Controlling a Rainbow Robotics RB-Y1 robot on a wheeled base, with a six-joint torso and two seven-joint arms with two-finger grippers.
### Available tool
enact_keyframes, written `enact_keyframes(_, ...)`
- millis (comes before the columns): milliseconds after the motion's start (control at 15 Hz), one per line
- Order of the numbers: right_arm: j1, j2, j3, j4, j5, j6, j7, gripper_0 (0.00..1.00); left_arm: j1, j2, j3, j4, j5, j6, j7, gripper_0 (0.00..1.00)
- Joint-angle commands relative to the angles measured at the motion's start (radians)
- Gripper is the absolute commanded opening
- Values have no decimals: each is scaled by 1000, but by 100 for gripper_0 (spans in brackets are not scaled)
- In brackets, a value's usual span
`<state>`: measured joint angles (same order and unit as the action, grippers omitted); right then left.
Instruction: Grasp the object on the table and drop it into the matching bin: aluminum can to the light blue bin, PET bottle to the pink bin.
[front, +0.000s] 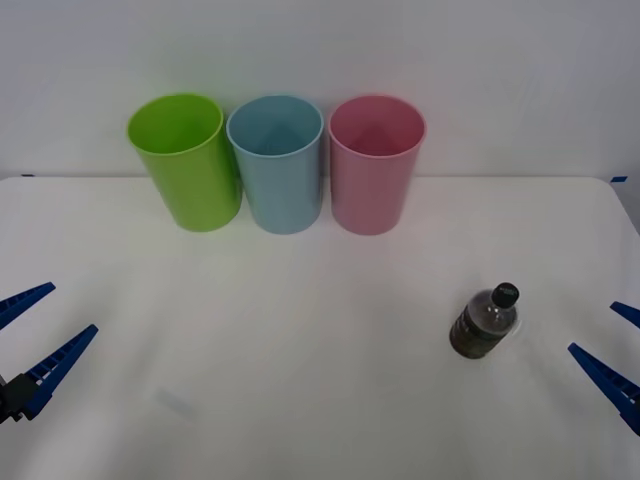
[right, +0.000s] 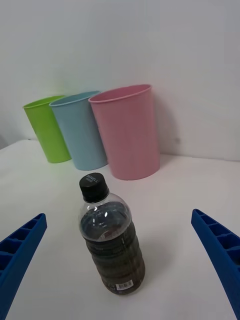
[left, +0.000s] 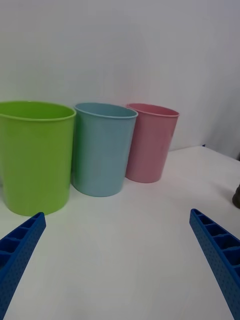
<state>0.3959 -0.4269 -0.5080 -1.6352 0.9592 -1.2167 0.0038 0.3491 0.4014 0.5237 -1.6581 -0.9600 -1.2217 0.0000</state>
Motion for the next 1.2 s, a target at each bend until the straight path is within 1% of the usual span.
enact_keyframes(67,34,-24,-3,0,-16,0,19,100,0,0,0,0,0,0,0,100)
enact_keyframes(333,70,-24,-3,11,-25,-1,61,100,0,0,0,0,0,0,0,100)
enact_keyframes(533,50,-24,8,89,-27,-24,196,100,0,0,0,0,0,0,0,100)
enact_keyframes(667,24,-24,23,156,-25,-43,258,100,0,0,0,0,0,0,0,100)
enact_keyframes(800,6,-24,48,212,-13,-44,285,100,0,0,0,0,0,0,0,100)
enact_keyframes(867,-6,-24,54,227,9,-44,286,100,0,0,0,0,0,0,0,100)
enact_keyframes(1200,-52,-24,120,295,10,-14,314,100,0,0,0,0,0,0,0,100)
